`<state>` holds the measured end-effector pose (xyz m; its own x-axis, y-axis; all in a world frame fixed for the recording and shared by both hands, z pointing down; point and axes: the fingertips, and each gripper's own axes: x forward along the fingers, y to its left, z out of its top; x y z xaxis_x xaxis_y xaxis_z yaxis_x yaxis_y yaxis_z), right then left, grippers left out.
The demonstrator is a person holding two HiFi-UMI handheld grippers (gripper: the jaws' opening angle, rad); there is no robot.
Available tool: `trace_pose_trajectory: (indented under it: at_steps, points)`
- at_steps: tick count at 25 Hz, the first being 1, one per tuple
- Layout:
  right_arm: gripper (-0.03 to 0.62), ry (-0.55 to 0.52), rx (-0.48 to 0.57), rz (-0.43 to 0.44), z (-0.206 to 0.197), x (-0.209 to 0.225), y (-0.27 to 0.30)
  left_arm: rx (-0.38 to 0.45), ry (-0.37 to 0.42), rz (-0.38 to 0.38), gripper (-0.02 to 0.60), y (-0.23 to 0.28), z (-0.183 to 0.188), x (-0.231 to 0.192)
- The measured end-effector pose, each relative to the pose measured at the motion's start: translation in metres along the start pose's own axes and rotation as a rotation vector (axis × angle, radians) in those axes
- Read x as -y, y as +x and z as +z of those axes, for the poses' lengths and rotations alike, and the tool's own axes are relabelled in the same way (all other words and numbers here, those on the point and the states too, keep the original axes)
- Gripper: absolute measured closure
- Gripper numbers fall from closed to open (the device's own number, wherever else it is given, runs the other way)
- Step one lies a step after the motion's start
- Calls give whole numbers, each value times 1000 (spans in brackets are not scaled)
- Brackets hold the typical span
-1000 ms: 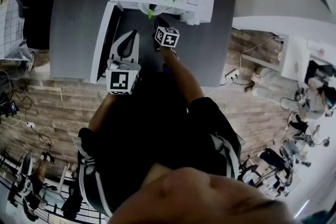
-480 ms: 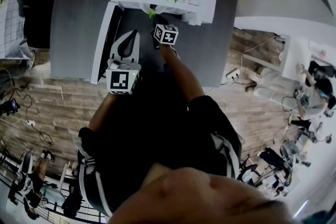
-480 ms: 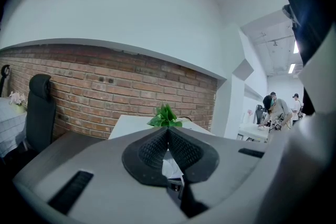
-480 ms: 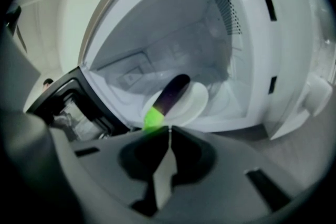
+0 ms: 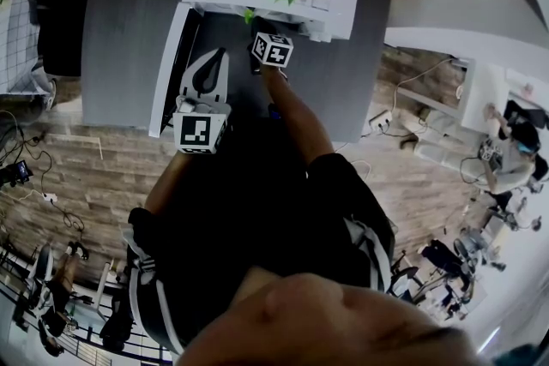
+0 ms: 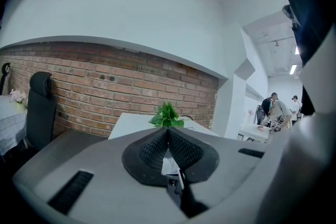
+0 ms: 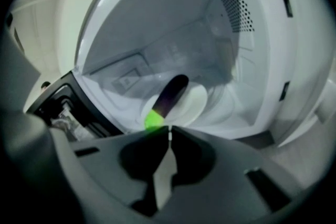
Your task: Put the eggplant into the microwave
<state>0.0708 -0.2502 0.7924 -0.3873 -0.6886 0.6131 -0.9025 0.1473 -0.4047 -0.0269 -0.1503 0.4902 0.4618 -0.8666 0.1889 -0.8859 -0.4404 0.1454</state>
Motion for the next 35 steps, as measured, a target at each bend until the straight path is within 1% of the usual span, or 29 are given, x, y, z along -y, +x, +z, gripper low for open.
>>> trace_pose_trajectory:
  at_steps: [9,12,19,26,32,35]
  points:
    - [553,15,5,2,9,1,11,-11,-15,1,546,4,-3,-5]
    - [553,16,5,0,12,1,14,-4,-8,-1,546,6,-4,-6]
    - [553,18,-1,-8,16,4,21,-29,-27,6,546,9,-7,-10]
    - [553,28,1,1,19,4,26,-23,-38,12,546,9,-8,-12]
    - [553,27,-1,4,23,4,29,-9,-8,16,546,8,-9,-13]
    - [553,30,-4,11,23,3,31,-18,-25,25,546,5,-7,-12]
